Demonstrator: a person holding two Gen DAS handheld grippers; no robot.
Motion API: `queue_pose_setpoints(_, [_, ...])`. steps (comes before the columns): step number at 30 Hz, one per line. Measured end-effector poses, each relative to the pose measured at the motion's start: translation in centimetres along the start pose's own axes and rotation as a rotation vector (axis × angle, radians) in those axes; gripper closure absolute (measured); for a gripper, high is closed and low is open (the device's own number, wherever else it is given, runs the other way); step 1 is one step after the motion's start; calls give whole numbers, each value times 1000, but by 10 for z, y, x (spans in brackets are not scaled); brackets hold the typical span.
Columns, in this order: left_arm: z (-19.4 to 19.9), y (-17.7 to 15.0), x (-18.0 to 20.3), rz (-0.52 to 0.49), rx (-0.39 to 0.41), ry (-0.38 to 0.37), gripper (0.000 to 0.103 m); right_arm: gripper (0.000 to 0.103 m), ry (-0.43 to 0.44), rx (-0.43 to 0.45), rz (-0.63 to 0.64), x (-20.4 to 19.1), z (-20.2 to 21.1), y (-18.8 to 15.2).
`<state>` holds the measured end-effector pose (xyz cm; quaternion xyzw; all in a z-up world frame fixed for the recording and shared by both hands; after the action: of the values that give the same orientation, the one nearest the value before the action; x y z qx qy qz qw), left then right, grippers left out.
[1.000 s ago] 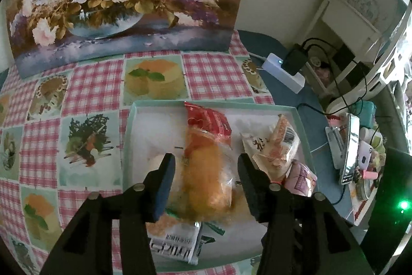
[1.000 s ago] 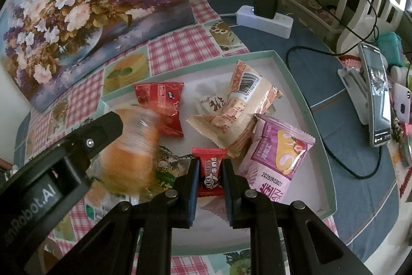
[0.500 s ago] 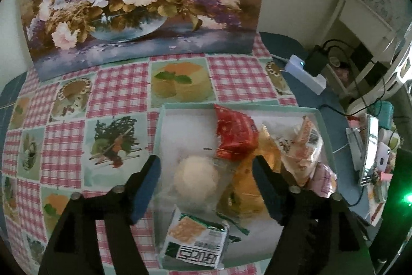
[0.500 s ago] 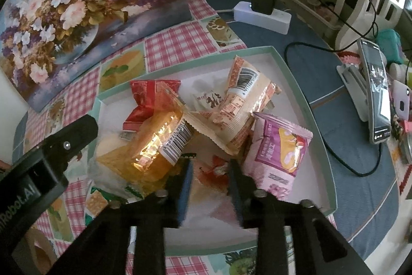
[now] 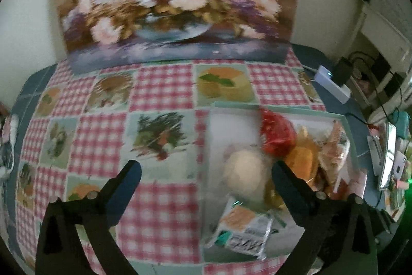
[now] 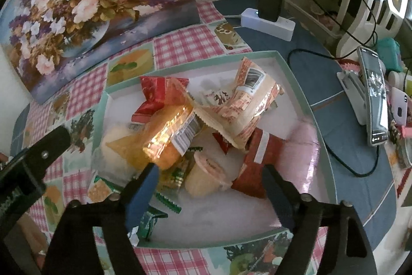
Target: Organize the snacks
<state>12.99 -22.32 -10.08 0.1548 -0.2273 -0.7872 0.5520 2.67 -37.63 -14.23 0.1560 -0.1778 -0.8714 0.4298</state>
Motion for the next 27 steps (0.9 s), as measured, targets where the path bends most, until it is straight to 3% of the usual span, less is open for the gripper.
queue_pose_setpoints(3, [3, -12, -14, 13, -19, 11, 2, 5, -1, 12, 20, -4, 2, -5])
queue_pose_setpoints(6, [11, -19, -29, 3, 1, 63, 2, 0, 6, 19, 45, -11, 5, -14])
queue_pose_setpoints(12, [22, -44, -55, 34, -1, 134, 2, 0, 9, 19, 82, -21, 10, -37])
queue_pose_setpoints(16, [33, -60, -71, 4, 1, 242, 2, 0, 3, 22, 97, -23, 16, -52])
queue_pose_setpoints(27, [56, -92, -88, 2, 20, 277, 2, 0, -14, 42, 127, -24, 33, -75])
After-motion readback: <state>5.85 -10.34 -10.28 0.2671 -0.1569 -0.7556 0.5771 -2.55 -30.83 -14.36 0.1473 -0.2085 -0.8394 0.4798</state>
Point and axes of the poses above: each gripper's, at about its wrist camera, not at the fingertips, and z roughly against the way its jaws point, x to its right, y to its top, the point moved 10 cm from there along -z, roughly the way its jaws point, and after that the axes turned 1 degree about -z, right-handed, at the moved point
